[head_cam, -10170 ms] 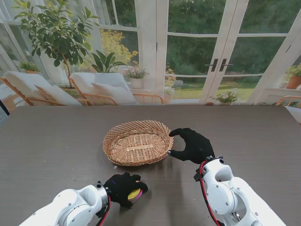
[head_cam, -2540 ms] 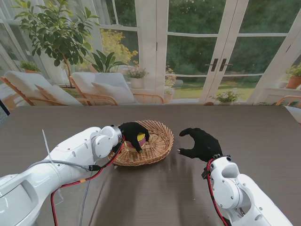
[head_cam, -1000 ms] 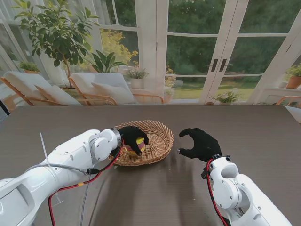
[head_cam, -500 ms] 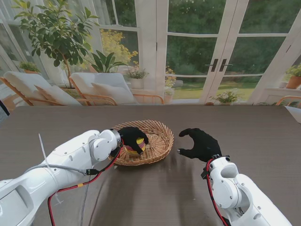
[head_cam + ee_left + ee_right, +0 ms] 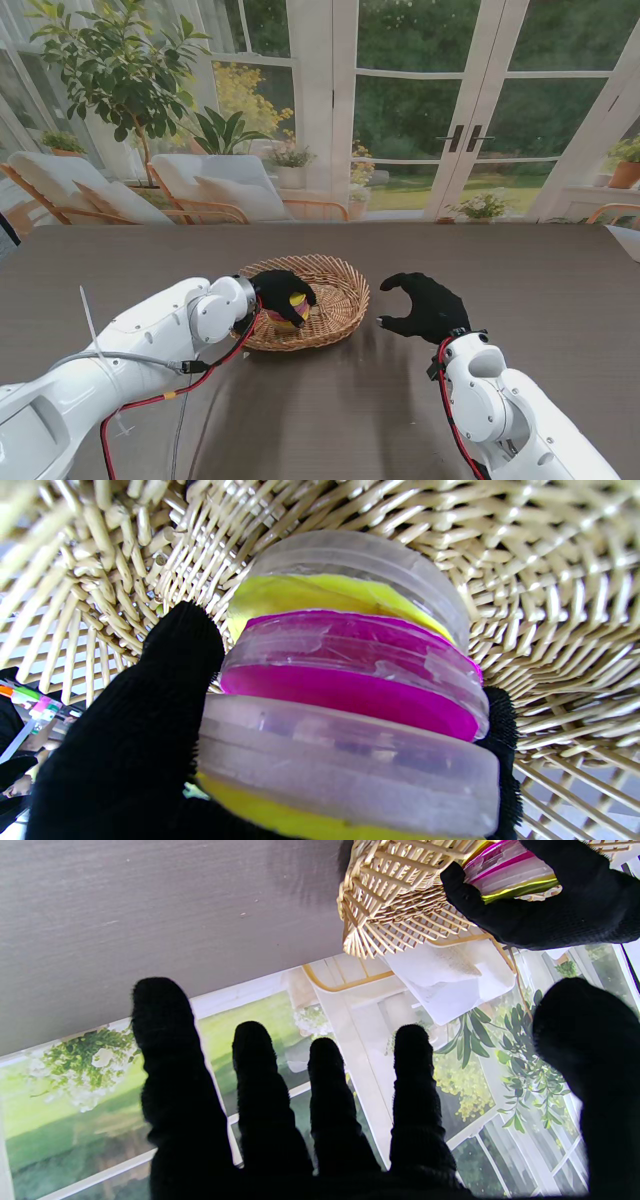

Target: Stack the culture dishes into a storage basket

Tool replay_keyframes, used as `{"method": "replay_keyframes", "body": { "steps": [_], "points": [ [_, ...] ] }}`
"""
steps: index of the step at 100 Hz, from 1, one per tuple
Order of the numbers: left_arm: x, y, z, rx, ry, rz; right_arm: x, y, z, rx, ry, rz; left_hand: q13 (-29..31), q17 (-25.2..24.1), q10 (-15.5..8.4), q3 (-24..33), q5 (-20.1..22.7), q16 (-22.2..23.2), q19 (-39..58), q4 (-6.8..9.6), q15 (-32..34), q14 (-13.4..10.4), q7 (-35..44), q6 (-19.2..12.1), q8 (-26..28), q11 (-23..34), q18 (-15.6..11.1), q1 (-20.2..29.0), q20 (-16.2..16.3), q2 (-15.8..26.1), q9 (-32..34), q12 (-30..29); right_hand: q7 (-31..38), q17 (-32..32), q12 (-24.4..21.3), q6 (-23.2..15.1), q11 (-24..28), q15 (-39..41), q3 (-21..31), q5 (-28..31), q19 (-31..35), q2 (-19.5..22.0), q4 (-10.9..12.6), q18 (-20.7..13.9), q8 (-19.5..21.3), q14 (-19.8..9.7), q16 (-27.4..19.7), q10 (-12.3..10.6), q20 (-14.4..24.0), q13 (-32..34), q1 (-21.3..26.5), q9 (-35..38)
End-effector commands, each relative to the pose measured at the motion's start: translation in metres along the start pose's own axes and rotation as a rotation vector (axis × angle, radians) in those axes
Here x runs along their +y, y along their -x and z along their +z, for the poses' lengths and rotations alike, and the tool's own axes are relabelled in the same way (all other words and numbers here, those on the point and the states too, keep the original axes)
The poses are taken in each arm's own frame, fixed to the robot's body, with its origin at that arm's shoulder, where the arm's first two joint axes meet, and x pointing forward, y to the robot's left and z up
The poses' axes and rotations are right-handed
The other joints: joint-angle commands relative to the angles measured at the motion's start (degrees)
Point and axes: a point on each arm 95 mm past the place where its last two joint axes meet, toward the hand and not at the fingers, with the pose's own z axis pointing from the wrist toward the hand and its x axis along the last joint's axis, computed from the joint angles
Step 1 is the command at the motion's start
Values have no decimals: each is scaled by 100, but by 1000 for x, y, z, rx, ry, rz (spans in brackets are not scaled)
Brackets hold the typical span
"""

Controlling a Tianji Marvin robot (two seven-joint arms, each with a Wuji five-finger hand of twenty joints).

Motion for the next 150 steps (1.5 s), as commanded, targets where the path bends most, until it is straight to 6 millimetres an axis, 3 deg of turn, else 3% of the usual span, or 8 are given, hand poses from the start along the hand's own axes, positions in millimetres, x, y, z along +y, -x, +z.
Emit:
{"method": "replay_keyframes", "body": {
  "steps": [1,76,106,150],
  "points": [
    [4,0,-1,2,20,-1,-4,-1,-1,1,-18,-1,-236,-205,-154,146,20,-259,-58,161,-413,-375,1,339,-39,106,-29,122,-81,756,72,-100,77,-2822,12,-10,75,-51,498,-161,-150,-192,-138,172,-9,60,42,142,159,-173,66,-262],
    [6,3,-7,-4,16,-5,-7,-1,0,1,-27,-3,-427,-493,-151,-510,-221,-566,-676,229,-785,-244,-335,327,-421,-23,346,19,-94,1039,-88,-353,86,-2826,11,-8,74,-48,498,-165,-155,-181,-138,180,-22,70,43,136,161,-167,63,-269],
    [7,4,-9,-2,17,-7,-8,-1,1,2,-28,-2,-641,-757,-145,-818,-312,-734,-1154,271,-984,-266,-415,366,-576,-71,328,71,-182,1262,-188,-481,89,-2827,12,-2,78,-48,499,-173,-158,-187,-138,179,-24,67,43,142,163,-167,62,-260],
    [14,3,-13,4,34,-27,-8,-1,1,2,-32,-3,-924,-1096,-194,-1245,-595,-917,-1879,325,-1219,-383,-585,408,-802,-205,54,145,-301,1675,-465,-737,97,-2828,11,27,75,-50,488,-186,-161,-165,-136,167,-26,60,42,137,166,-174,59,-269]
  ]
}}
